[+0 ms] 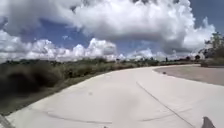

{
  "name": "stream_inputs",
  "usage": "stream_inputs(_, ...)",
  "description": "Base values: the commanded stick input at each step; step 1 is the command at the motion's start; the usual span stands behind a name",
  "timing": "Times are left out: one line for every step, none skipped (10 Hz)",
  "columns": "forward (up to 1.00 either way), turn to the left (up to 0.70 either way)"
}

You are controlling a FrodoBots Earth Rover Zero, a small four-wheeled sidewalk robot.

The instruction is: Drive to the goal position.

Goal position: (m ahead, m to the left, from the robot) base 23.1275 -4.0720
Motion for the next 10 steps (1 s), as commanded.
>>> stream_inputs(0.85,0.0)
stream_inputs(0.85,0.0)
stream_inputs(0.85,0.0)
stream_inputs(0.85,0.0)
stream_inputs(0.85,0.0)
stream_inputs(0.85,0.0)
stream_inputs(0.85,0.0)
stream_inputs(0.85,0.0)
stream_inputs(0.85,0.0)
stream_inputs(0.85,0.0)
